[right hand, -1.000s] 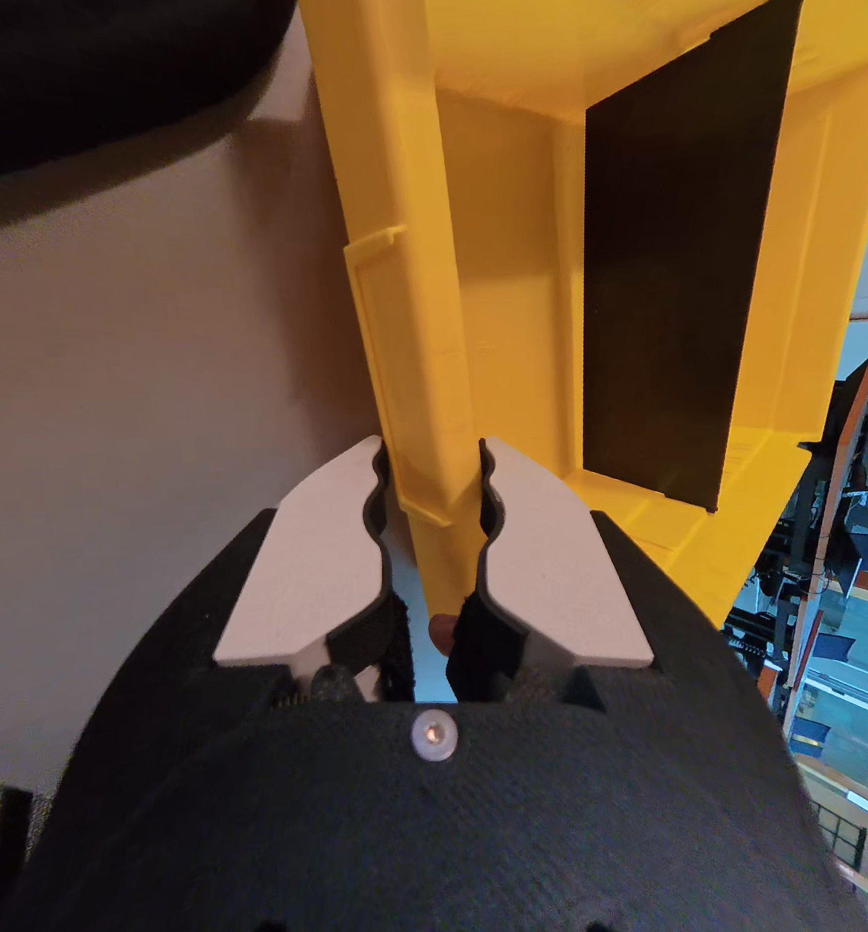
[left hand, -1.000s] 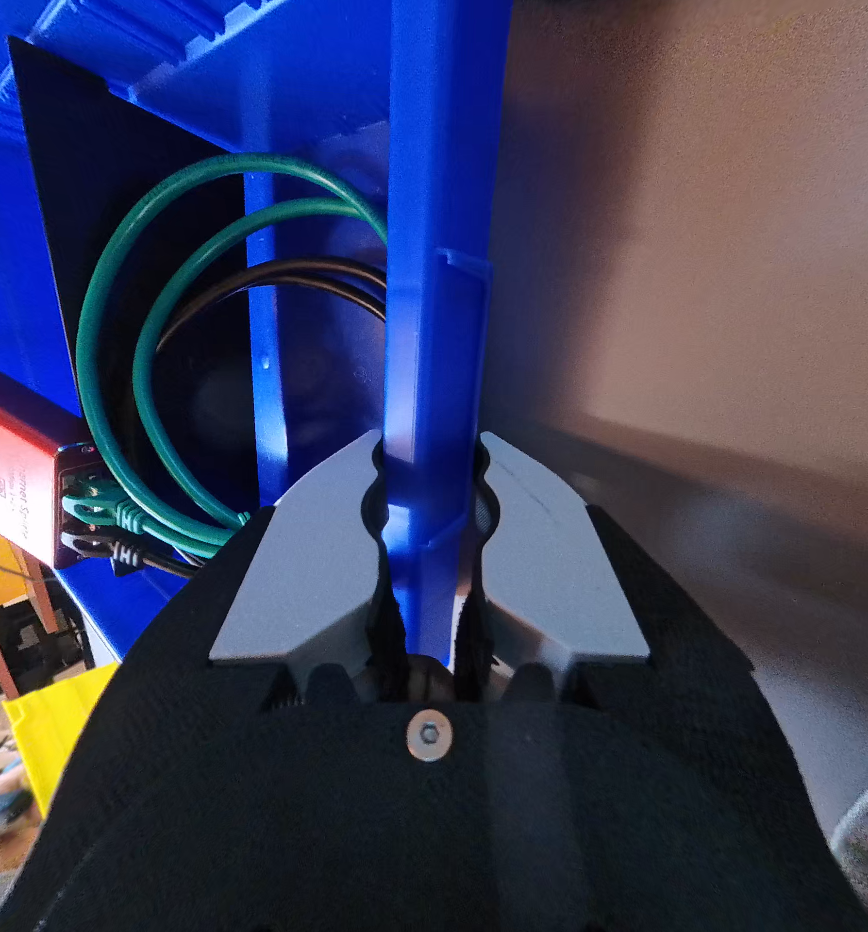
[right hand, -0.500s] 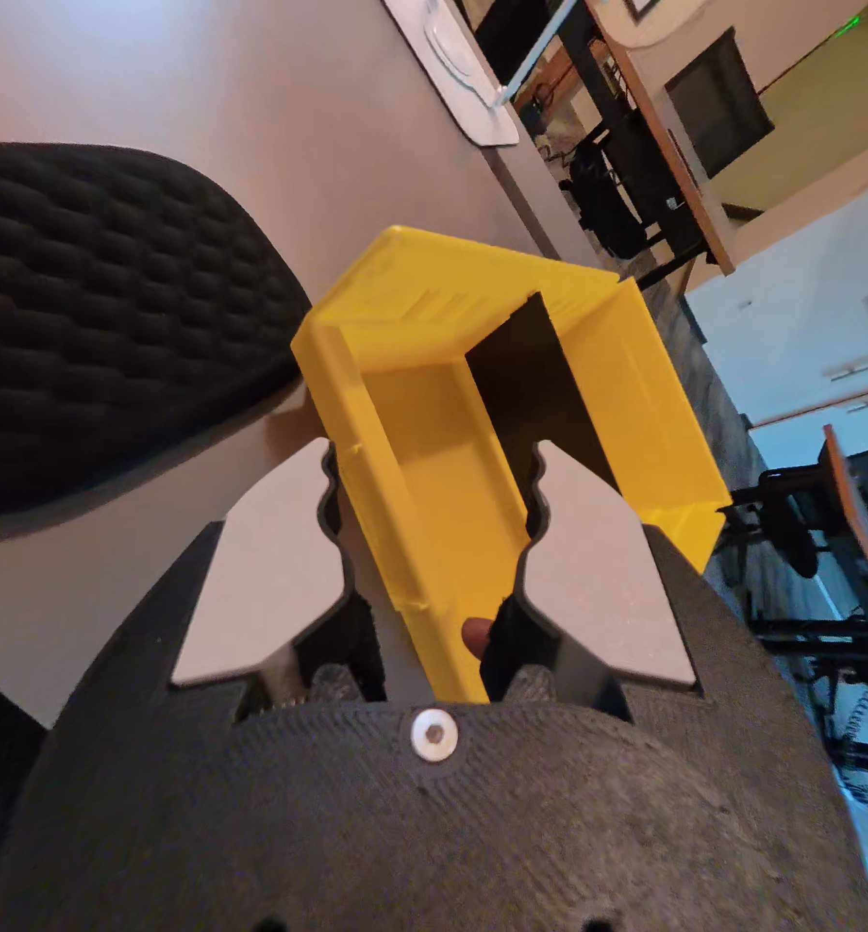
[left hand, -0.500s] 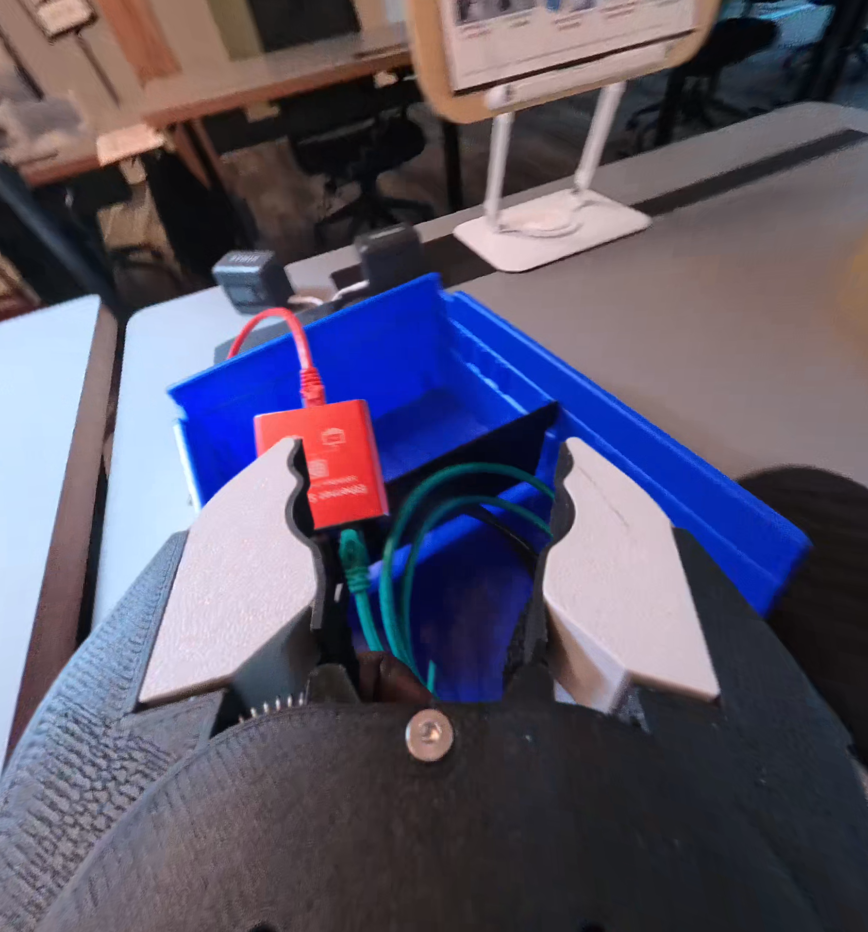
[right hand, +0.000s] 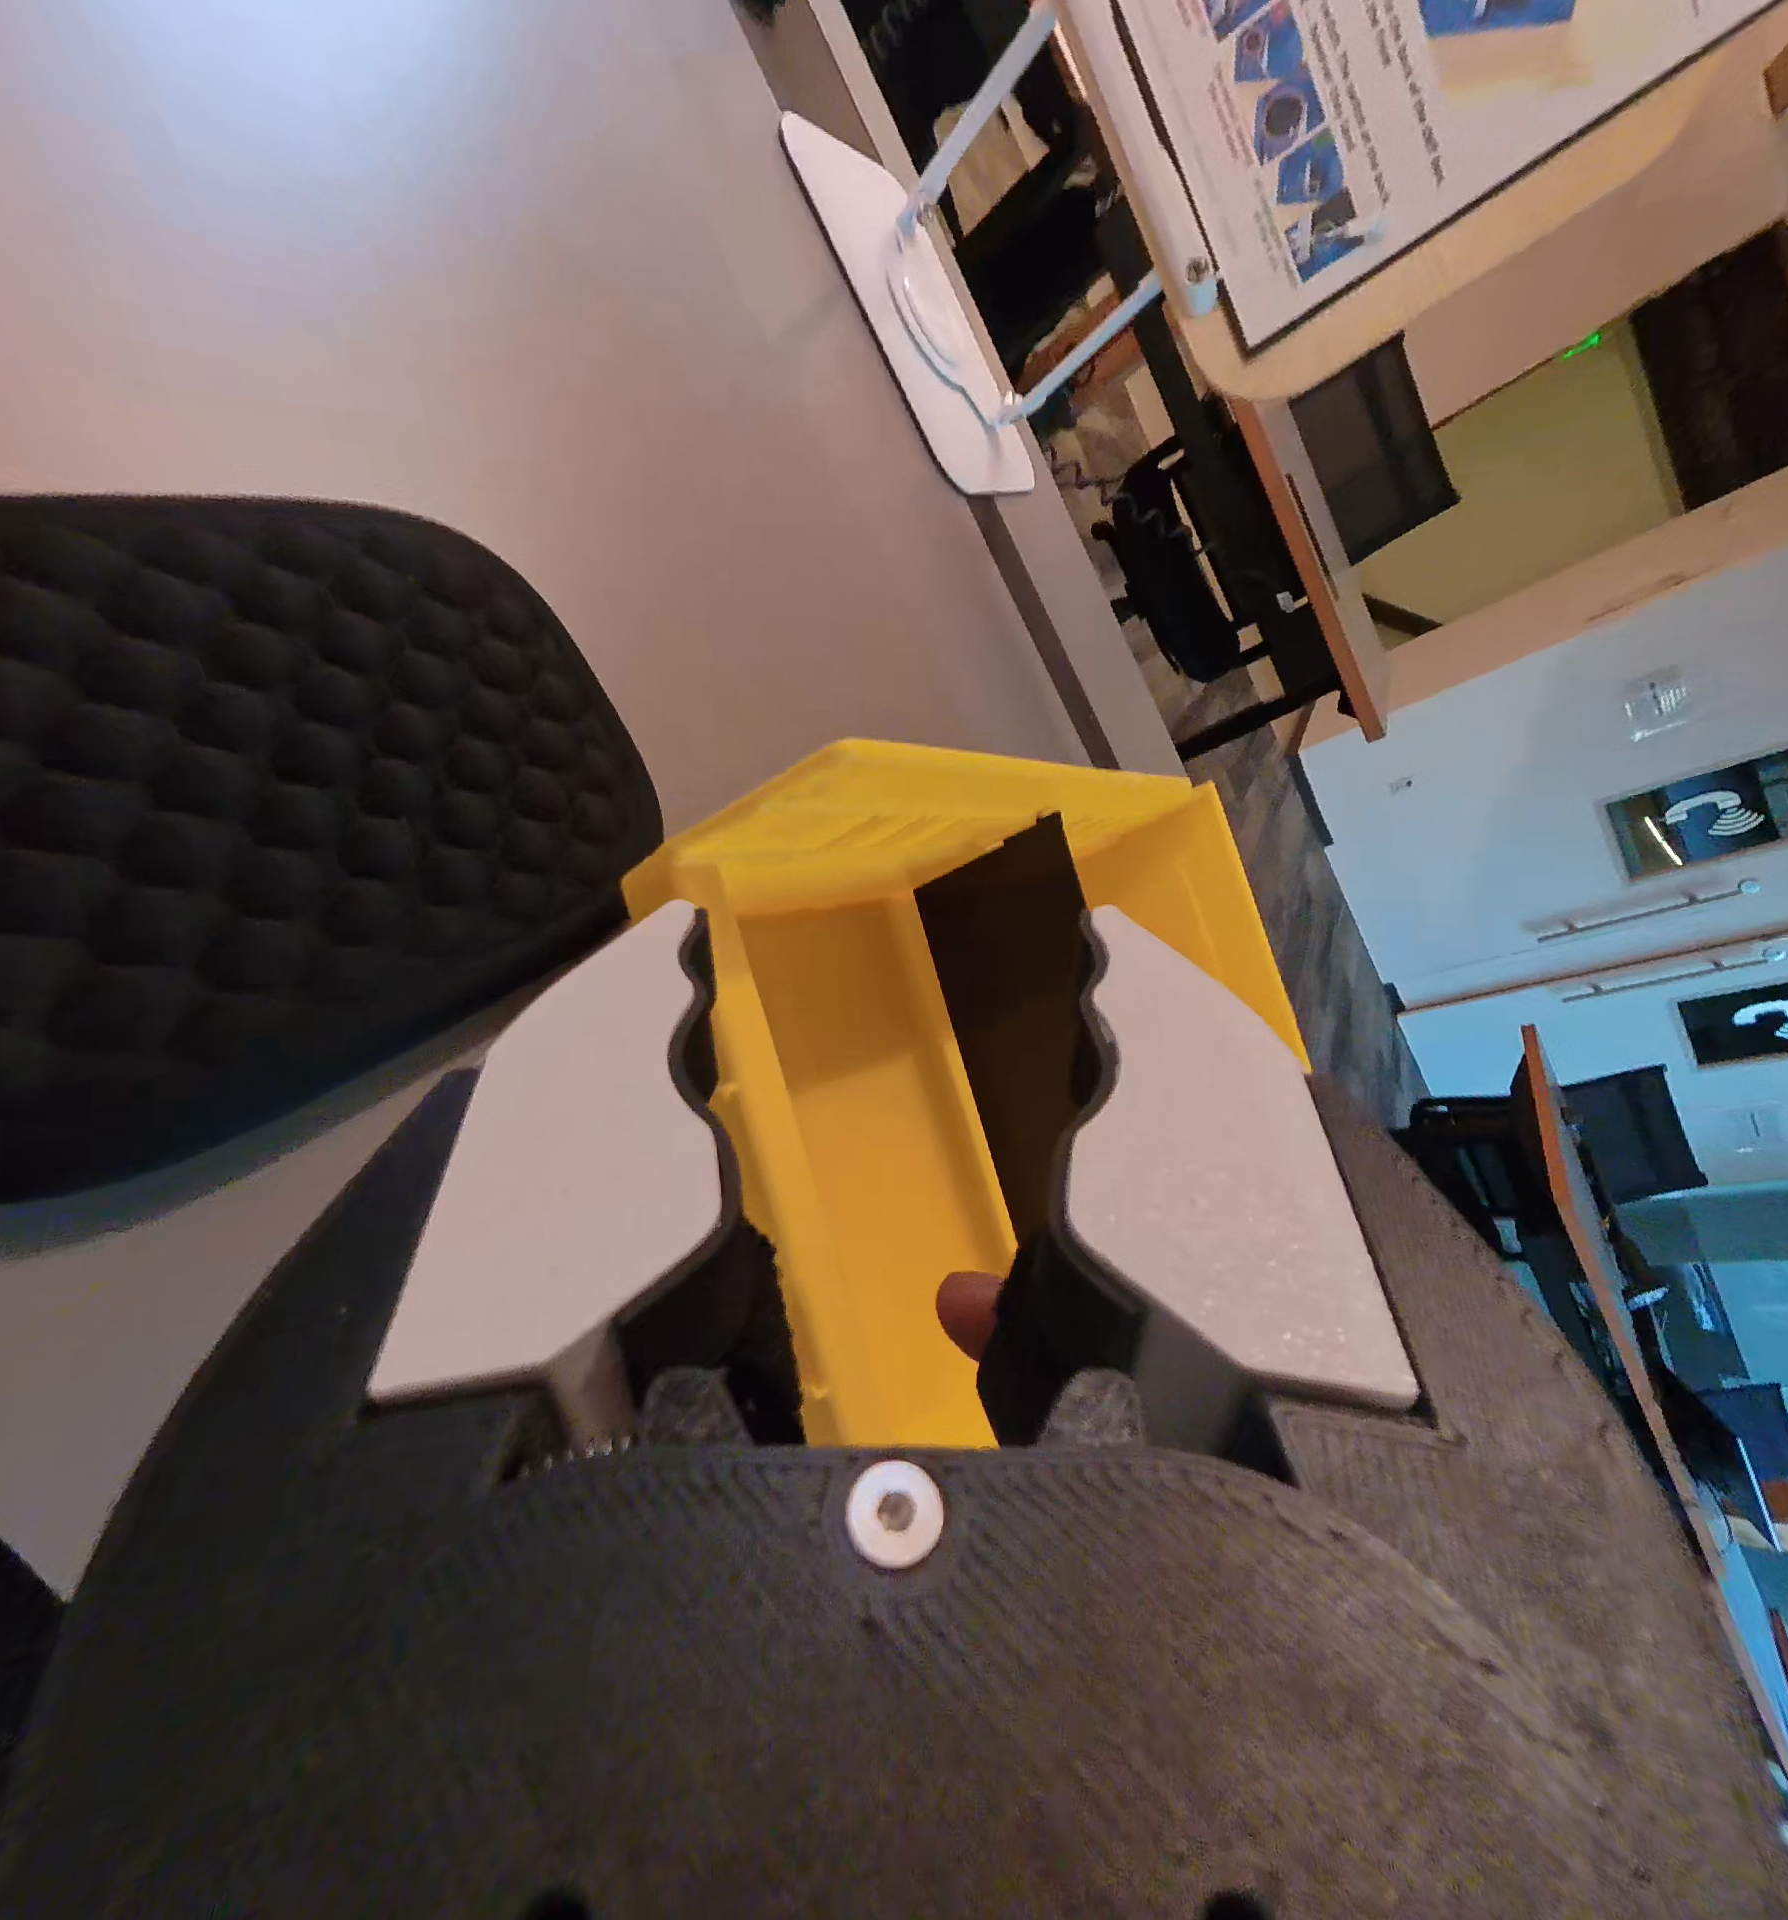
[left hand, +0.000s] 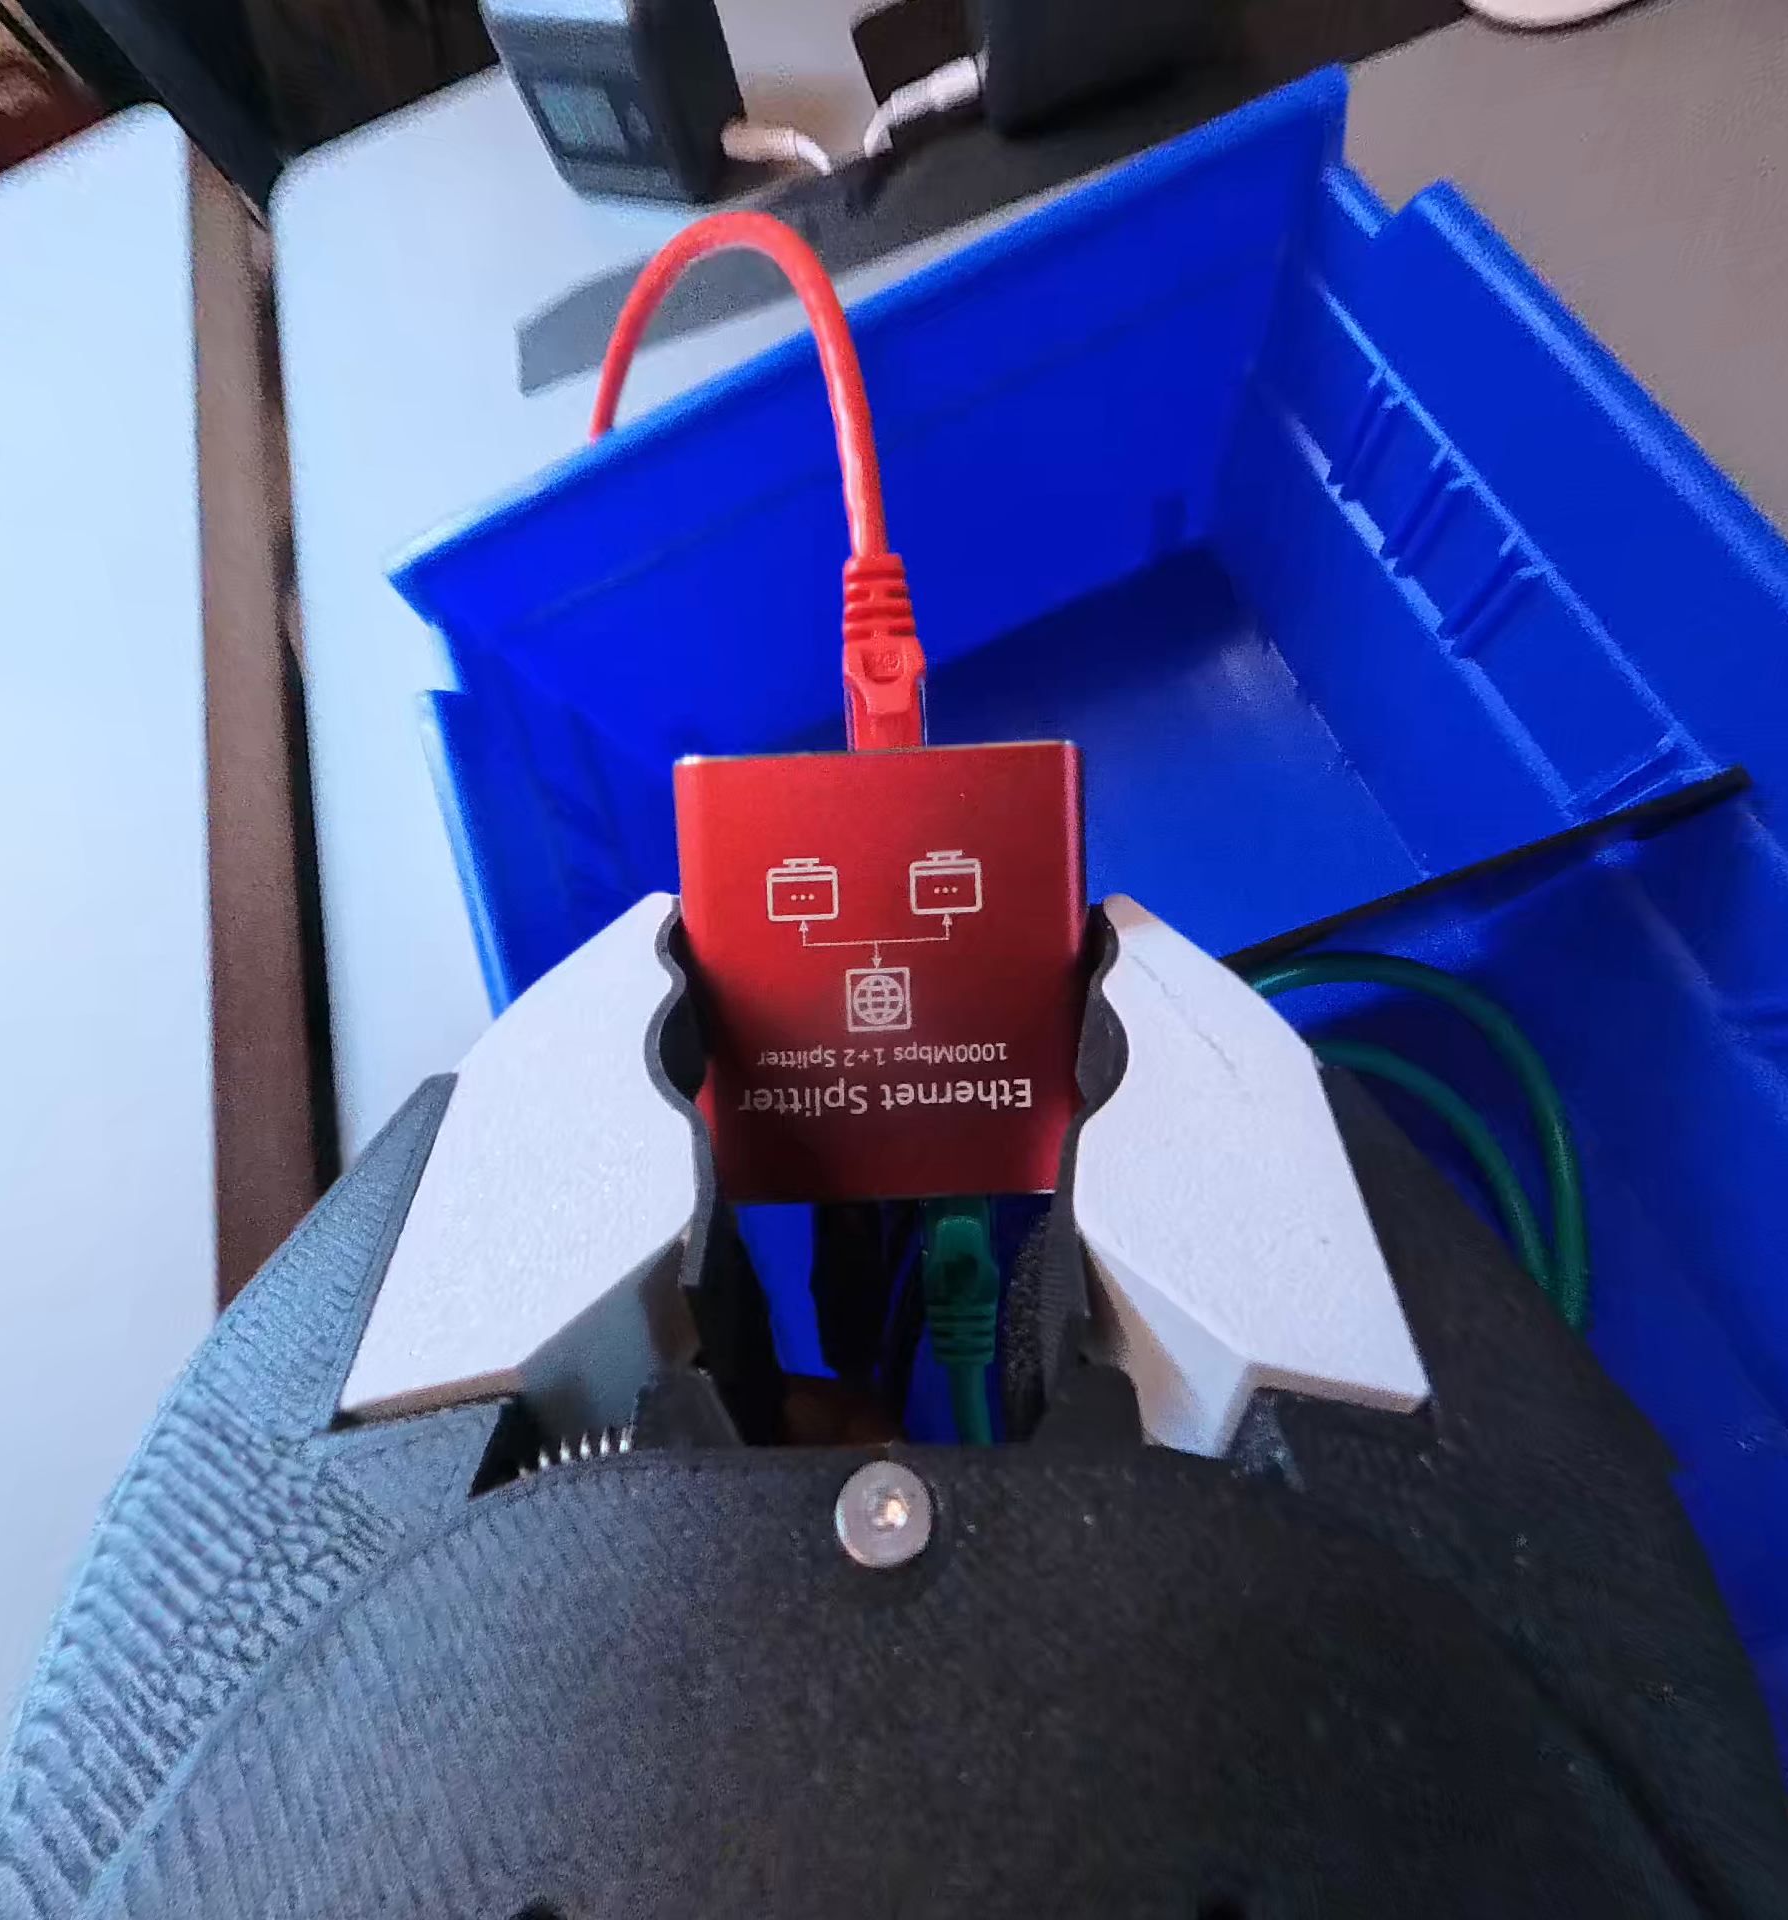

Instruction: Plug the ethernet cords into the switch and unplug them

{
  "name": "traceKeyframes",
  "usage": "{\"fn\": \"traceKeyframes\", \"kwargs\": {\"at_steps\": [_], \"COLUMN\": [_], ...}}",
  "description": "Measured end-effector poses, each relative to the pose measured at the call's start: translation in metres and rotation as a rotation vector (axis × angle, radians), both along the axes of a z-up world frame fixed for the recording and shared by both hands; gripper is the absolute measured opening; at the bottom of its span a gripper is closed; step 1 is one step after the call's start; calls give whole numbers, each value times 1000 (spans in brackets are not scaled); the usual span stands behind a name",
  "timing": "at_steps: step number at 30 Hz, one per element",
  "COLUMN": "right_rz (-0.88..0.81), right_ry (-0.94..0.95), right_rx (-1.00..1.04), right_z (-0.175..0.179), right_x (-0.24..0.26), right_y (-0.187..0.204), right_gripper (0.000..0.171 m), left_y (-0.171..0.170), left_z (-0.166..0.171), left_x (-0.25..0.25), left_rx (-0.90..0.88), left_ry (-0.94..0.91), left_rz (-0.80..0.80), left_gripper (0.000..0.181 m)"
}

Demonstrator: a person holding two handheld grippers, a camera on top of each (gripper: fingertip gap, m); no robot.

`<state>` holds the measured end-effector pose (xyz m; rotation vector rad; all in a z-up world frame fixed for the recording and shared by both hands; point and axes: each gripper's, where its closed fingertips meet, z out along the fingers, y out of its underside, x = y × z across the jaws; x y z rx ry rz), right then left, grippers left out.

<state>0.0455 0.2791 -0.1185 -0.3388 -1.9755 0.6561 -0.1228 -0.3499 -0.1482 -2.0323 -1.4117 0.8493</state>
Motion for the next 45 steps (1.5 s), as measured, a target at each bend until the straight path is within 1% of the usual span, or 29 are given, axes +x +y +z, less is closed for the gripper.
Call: {"fn": "traceKeyframes", "kwargs": {"at_steps": [1, 4, 7, 10, 12, 14, 16, 19, 22, 24, 25, 26, 29, 30, 33, 37, 40, 42, 45], "right_rz": [15, 63, 165, 362, 462, 534, 610, 716, 791, 785, 769, 746, 692, 686, 686, 697, 733, 761, 775], "right_ry": [9, 37, 34, -19, -72, -136, -204, -304, -391, -438, -457, -474, -548, -576, -633, -650, -671, -675, -650], "right_rx": [-24, -156, -398, -651, -766, -863, -966, -1124, -1237, -1276, -1291, -1304, -1351, -1371, -1423, -1452, -1465, -1459, -1410], "right_z": [3, 20, 43, 65, 74, 80, 88, 102, 110, 108, 105, 100, 86, 82, 74, 71, 73, 73, 72], "right_x": [1, 1, 4, 14, 19, 24, 30, 40, 46, 43, 40, 35, 25, 23, 19, 16, 17, 19, 21], "right_y": [-5, -23, -56, -104, -132, -156, -178, -205, -227, -237, -240, -243, -250, -251, -253, -249, -249, -249, -251], "right_gripper": [65, 56, 52, 52, 55, 56, 55, 53, 47, 33, 29, 27, 33, 35, 30, 30, 25, 19, 16], "left_y": [0, 9, 25, 56, 79, 109, 141, 197, 251, 281, 293, 304, 331, 337, 350, 359, 363, 364, 365], "left_z": [7, 50, 108, 161, 188, 207, 215, 210, 185, 162, 149, 137, 103, 95, 83, 81, 79, 78, 76], "left_x": [2, 15, 44, 81, 105, 127, 145, 166, 176, 177, 176, 173, 168, 166, 163, 165, 167, 169, 171], "left_rx": [-10, -29, -140, -277, -349, -359, -350, -285, -249, -243, -244, -239, -228, -243, -313, -340, -346, -357, -374], "left_ry": [48, 258, 482, 663, 756, 826, 852, 866, 845, 808, 786, 765, 697, 690, 690, 704, 711, 713, 720], "left_rz": [1, -12, -20, -51, -78, -148, -241, -421, -577, -655, -685, -710, -787, -799, -807, -829, -845, -851, -857], "left_gripper": [71, 71, 70, 69, 71, 70, 70, 70, 70, 71, 70, 70, 70, 70, 70, 70, 70, 70, 70]}}
